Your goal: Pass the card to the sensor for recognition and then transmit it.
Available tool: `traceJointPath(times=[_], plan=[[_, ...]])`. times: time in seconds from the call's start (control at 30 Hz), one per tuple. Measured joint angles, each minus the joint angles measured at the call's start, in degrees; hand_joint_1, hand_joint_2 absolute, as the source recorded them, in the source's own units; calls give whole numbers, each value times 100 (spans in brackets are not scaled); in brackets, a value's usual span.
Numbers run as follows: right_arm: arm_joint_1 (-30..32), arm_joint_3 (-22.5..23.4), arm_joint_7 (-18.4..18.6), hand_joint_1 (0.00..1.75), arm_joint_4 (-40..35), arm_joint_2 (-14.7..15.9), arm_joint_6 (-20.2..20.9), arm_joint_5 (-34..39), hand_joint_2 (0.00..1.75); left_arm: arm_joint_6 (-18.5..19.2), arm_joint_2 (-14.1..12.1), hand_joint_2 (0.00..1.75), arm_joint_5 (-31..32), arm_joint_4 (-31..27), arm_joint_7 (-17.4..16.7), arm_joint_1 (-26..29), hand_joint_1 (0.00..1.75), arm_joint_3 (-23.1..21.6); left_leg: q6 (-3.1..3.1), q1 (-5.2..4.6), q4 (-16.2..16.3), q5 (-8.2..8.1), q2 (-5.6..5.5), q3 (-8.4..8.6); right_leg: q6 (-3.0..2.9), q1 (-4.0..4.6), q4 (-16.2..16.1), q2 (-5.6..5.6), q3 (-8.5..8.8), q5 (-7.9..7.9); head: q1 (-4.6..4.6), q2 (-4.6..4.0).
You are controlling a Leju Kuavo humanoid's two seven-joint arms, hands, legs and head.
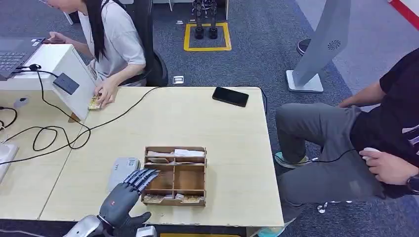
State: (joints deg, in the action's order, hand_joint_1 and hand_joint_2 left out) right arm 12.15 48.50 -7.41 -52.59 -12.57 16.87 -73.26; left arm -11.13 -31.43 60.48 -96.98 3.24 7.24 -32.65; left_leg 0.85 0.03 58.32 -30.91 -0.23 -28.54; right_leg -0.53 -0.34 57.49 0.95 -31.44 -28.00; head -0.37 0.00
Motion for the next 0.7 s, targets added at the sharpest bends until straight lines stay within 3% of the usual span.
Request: traceJointPath(times=[0.7], plan=[[-5, 240, -142, 0, -125, -59, 96, -214, 175, -18, -72, 175, -221, 2, 160, 3, 0, -79, 0, -1, 0, 0, -1, -1, 0, 0, 0, -1, 0, 0, -2, 0]])
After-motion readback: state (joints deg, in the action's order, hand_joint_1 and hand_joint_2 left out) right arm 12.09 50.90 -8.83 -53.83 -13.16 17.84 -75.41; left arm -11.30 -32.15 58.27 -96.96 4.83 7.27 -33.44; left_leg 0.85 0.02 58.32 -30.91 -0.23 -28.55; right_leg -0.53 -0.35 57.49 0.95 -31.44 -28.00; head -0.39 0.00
